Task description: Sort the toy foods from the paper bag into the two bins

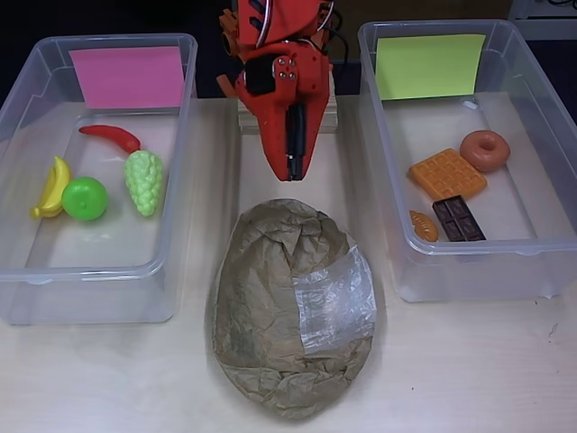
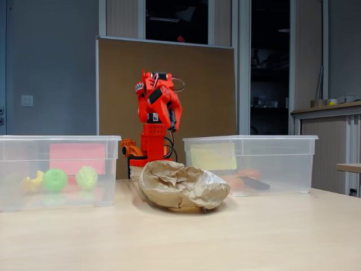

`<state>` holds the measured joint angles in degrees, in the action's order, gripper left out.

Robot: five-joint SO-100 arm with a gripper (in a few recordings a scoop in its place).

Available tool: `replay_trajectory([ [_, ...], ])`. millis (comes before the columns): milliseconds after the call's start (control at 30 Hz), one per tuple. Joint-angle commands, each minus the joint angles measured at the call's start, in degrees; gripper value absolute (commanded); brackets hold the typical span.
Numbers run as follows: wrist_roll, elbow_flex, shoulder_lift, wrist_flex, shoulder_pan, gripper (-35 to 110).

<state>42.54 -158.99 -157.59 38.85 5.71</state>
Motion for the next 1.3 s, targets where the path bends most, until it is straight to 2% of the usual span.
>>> replay_trajectory([
  [0,-4.2,-5.8,-6.6,-4.0,-0.4,0],
  [400,-9.3,-4.6,-9.9,1.0,-1.1,0],
  [767,-17.1,-17.4,-27.0,-1.0,-0.4,0],
  [967,-21.8,-20.9,-33.2,3.5,-0.1,0],
  [1267,-29.5,-21.0,-32.9,17.5,-0.1,0],
])
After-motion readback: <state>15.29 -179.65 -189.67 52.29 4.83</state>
